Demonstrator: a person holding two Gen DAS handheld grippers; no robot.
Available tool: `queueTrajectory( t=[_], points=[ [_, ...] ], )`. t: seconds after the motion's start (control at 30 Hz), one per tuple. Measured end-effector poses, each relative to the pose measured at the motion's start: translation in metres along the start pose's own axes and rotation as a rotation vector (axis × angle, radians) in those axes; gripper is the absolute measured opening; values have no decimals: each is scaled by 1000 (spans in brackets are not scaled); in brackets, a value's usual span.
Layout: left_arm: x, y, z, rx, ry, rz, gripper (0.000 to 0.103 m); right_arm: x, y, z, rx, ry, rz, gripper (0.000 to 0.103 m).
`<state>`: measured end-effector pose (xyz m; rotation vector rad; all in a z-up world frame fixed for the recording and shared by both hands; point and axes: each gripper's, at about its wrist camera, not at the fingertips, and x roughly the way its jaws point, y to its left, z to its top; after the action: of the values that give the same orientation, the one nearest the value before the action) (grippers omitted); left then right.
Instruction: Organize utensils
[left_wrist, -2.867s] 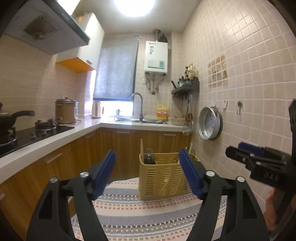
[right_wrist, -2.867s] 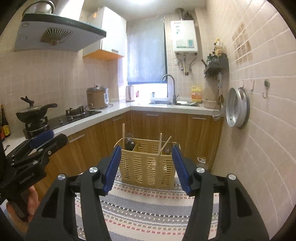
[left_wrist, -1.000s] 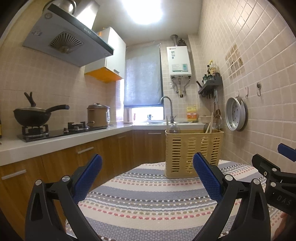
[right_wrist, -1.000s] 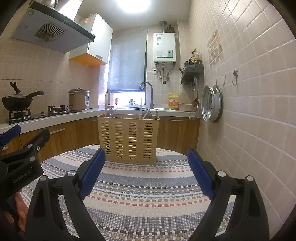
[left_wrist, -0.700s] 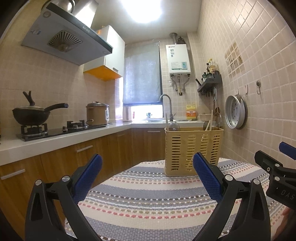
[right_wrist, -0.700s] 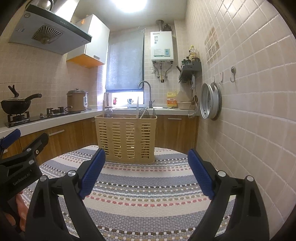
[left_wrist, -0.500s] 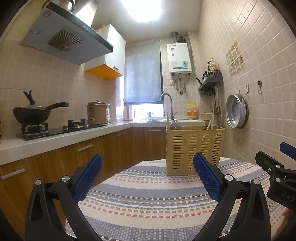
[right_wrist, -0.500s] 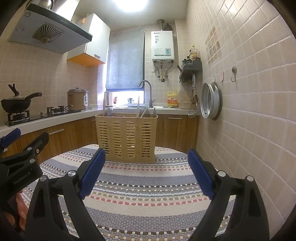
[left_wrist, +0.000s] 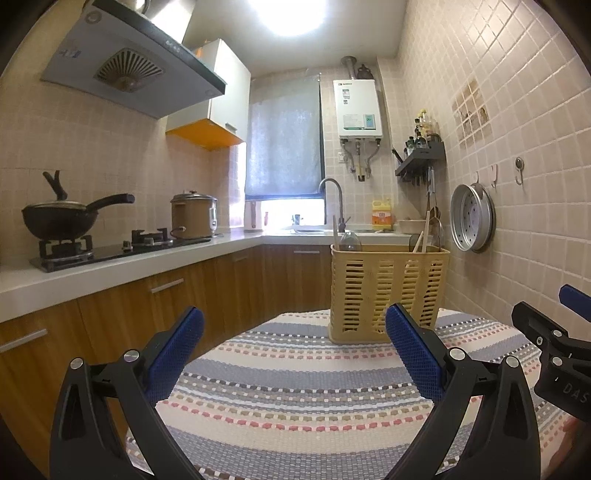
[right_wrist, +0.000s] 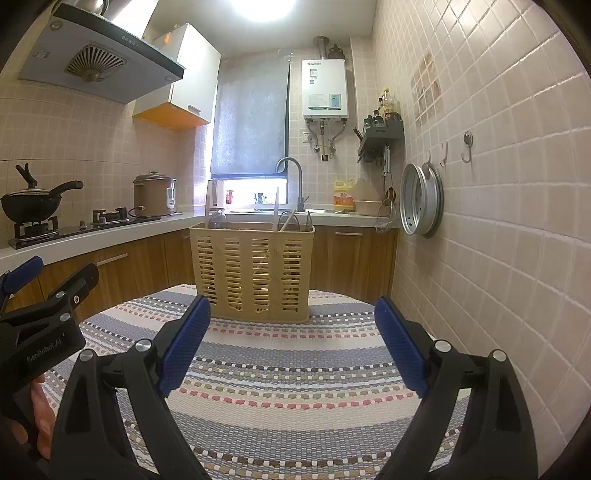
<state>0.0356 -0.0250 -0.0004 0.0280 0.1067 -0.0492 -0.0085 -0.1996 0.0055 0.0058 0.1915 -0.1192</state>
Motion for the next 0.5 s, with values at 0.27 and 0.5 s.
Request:
queueTrajectory(
  t=[0.27, 0.5],
  points=[
    [3, 2, 1, -9, 5, 0, 95, 0, 1, -1, -2, 2, 1, 86],
    [4, 2, 1, -13, 3, 4, 95, -1, 0, -2, -1, -1, 2, 86]
  ],
)
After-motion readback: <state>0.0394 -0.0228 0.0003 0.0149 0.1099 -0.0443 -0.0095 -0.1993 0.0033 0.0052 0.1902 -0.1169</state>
